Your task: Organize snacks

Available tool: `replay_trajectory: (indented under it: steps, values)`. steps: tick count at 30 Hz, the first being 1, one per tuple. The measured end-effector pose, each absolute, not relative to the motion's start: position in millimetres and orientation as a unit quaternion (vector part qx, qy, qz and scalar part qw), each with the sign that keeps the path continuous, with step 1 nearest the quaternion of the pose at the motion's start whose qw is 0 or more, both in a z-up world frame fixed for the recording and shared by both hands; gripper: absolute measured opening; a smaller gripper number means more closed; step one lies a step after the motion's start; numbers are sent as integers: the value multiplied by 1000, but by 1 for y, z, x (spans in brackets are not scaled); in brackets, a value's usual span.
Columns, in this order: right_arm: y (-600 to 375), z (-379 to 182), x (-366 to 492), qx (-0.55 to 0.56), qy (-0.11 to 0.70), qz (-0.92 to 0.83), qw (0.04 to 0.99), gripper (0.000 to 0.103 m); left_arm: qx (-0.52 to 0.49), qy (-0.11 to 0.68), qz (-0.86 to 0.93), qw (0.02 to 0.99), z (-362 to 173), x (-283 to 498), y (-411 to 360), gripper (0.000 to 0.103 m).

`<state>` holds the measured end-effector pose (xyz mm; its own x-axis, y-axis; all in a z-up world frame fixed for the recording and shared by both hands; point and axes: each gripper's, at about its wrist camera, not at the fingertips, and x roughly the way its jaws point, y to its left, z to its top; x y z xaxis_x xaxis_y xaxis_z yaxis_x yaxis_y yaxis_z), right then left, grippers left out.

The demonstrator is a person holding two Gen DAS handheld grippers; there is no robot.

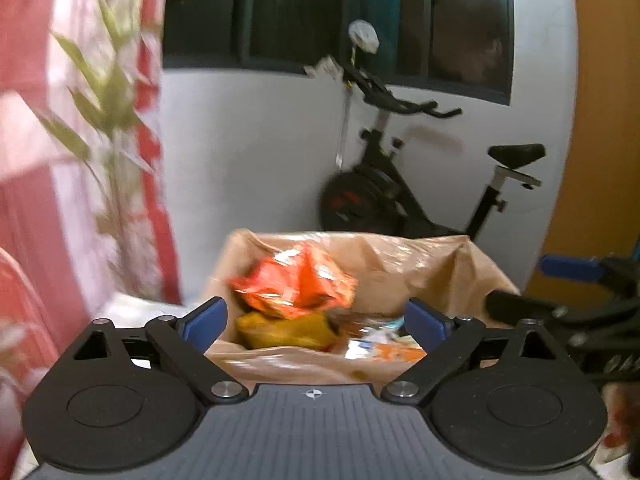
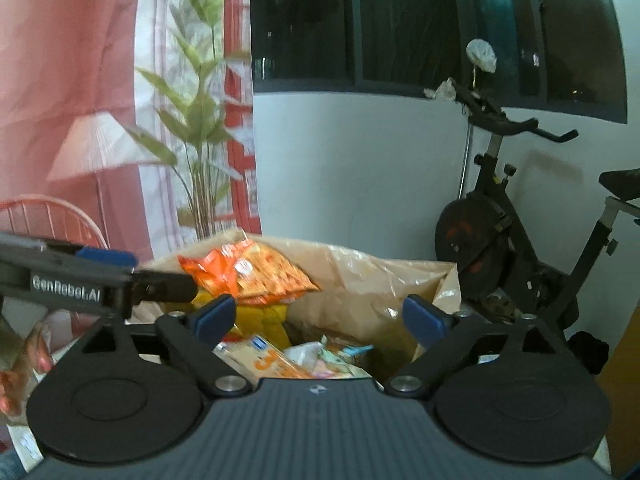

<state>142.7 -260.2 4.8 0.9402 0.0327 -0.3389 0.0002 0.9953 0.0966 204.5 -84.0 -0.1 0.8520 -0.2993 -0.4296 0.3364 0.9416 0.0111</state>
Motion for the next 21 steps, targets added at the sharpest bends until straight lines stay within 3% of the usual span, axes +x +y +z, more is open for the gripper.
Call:
replay_trajectory:
  steps: [6,21]
  values:
    - [-237,25,110,52,138,4,989,103,46,195,-120,972,18,168,-63,97]
    - [-192,42,45,100,130,-9,986,103,19,150,-69,986,48,84,-5,95]
